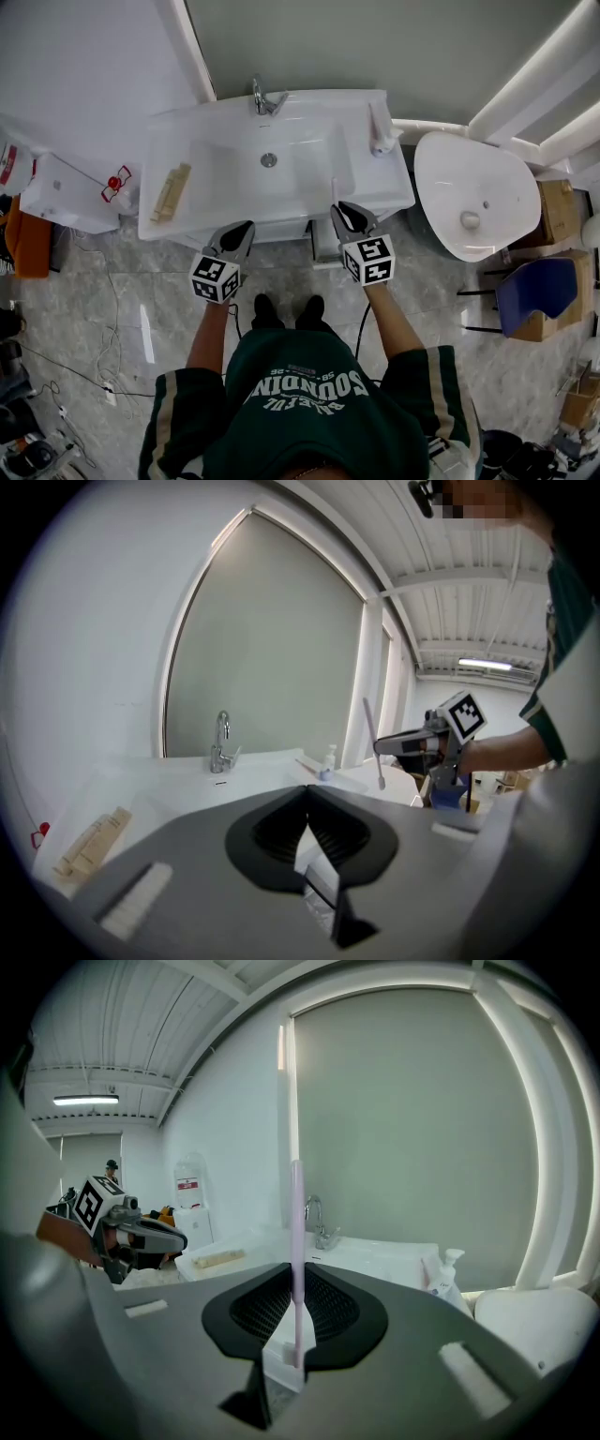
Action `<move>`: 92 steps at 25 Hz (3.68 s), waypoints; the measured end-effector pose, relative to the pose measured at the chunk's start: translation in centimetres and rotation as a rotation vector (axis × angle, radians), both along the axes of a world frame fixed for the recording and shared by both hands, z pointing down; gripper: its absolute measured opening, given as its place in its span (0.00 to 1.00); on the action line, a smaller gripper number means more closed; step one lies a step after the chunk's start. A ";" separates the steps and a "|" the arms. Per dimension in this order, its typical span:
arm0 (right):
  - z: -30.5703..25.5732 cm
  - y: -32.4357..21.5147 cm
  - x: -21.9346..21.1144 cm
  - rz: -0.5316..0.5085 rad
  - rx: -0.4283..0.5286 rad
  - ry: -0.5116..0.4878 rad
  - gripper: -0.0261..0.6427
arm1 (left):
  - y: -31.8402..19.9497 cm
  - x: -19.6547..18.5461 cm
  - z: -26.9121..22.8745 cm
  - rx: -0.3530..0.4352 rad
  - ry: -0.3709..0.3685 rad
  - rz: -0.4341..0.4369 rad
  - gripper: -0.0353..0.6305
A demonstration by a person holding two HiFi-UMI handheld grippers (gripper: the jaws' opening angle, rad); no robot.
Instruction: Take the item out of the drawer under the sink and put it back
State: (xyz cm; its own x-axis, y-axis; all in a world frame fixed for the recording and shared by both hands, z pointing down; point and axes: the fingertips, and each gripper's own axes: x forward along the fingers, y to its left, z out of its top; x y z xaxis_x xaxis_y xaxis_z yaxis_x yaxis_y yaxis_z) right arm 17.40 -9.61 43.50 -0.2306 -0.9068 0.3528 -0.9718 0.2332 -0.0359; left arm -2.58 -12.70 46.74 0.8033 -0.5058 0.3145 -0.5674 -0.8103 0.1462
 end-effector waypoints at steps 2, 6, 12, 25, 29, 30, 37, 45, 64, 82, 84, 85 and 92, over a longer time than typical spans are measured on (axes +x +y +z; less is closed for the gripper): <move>1.2 0.3 0.1 0.005 -0.021 -0.006 0.11 | 0.3 0.2 0.8 -0.018 -0.008 0.007 0.13; 4.2 1.3 0.5 0.012 -0.073 -0.019 0.11 | 0.9 0.8 2.5 -0.051 -0.020 0.022 0.13; 10.0 4.2 1.3 0.030 -0.196 -0.042 0.11 | 2.3 2.3 5.5 -0.116 -0.049 0.063 0.13; 20.9 7.9 2.4 0.012 -0.420 -0.047 0.11 | 3.7 4.3 9.6 -0.202 -0.086 0.098 0.13; 24.1 7.4 2.6 -0.028 -0.477 -0.016 0.11 | 3.8 4.4 10.9 -0.218 -0.104 0.088 0.13; 25.0 7.3 2.8 -0.038 -0.494 -0.002 0.11 | 3.8 4.5 11.2 -0.224 -0.106 0.083 0.13; 32.3 5.4 3.9 -0.139 -0.621 0.110 0.11 | 3.8 4.6 14.1 -0.255 -0.136 0.047 0.13; 39.5 3.9 5.5 -0.195 -0.751 0.171 0.11 | 5.0 4.1 16.8 -0.307 -0.156 -0.006 0.13; 51.0 1.1 6.8 -0.153 -0.932 0.257 0.11 | 6.6 -0.4 21.5 -0.376 -0.164 -0.156 0.13; 53.5 1.6 5.7 -0.150 -1.038 0.298 0.11 | 7.5 -3.9 21.2 -0.373 -0.155 -0.228 0.13; 53.0 1.7 5.7 -0.147 -1.039 0.291 0.11 | 7.4 -4.0 20.9 -0.370 -0.150 -0.222 0.13; 52.6 1.8 5.6 -0.145 -1.038 0.291 0.11 | 7.3 -4.0 20.6 -0.367 -0.148 -0.219 0.13; 48.4 2.5 5.8 -0.101 -0.999 0.269 0.05 | 6.1 -3.1 17.8 -0.323 -0.122 -0.182 0.13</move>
State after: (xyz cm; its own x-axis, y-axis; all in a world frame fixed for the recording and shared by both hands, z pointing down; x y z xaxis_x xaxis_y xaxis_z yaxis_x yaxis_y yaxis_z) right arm 23.17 -7.12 91.91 -0.0915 -0.1543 0.9838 -0.9538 0.2974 -0.0420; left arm -5.71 -6.56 64.58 0.6564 -0.4957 0.5687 -0.7267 -0.6179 0.3001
